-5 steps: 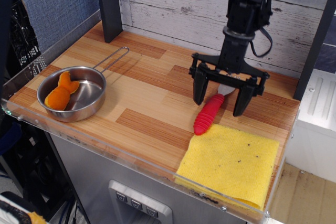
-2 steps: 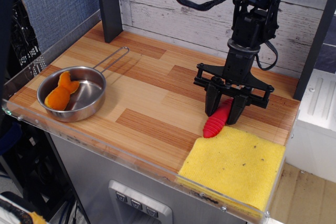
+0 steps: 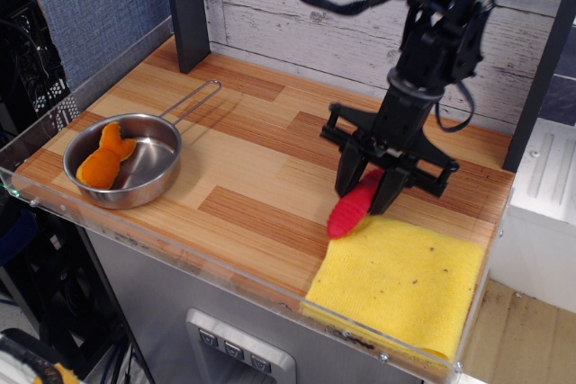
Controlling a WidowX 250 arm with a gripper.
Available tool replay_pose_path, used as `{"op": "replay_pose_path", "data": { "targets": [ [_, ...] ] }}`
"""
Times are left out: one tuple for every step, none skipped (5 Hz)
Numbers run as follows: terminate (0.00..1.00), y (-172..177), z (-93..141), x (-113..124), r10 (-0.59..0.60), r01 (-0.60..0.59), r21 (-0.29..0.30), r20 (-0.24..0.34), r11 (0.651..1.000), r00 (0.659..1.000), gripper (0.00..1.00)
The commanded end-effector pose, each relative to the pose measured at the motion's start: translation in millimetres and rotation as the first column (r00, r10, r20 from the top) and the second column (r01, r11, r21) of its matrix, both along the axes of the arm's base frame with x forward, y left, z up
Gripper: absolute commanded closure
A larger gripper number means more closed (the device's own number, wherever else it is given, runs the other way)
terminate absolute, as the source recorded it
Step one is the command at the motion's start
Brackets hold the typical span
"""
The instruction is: Move the fork and place it to the left of the pot.
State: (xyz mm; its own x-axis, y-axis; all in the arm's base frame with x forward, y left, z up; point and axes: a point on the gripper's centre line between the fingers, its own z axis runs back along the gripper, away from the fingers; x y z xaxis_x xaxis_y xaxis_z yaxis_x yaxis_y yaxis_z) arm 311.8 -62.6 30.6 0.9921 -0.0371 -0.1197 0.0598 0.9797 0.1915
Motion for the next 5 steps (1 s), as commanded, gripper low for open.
{"op": "replay_pose_path", "data": {
  "targets": [
    [0.00, 43.2, 93.9, -24.8, -0.084, 0.106, -0.052, 0.326, 0.993, 0.942, 1.00],
    [0.00, 79.9, 94.2, -27.8, -0.087, 0.107, -0.041, 0.329, 0.993, 0.940, 1.00],
    [0.00, 123.3, 79.5, -18.8, -0.101, 0.099, 0.022, 0.258, 0.995, 0.961, 1.00],
    [0.00, 154.9, 77.0, -12.2, -0.090, 0.066, 0.139, 0.172, 0.988, 0.981, 1.00],
    [0.00, 188.6, 74.4, -2.3, -0.088, 0.068, 0.134, 0.147, 0.989, 0.985, 1.00]
  ]
}}
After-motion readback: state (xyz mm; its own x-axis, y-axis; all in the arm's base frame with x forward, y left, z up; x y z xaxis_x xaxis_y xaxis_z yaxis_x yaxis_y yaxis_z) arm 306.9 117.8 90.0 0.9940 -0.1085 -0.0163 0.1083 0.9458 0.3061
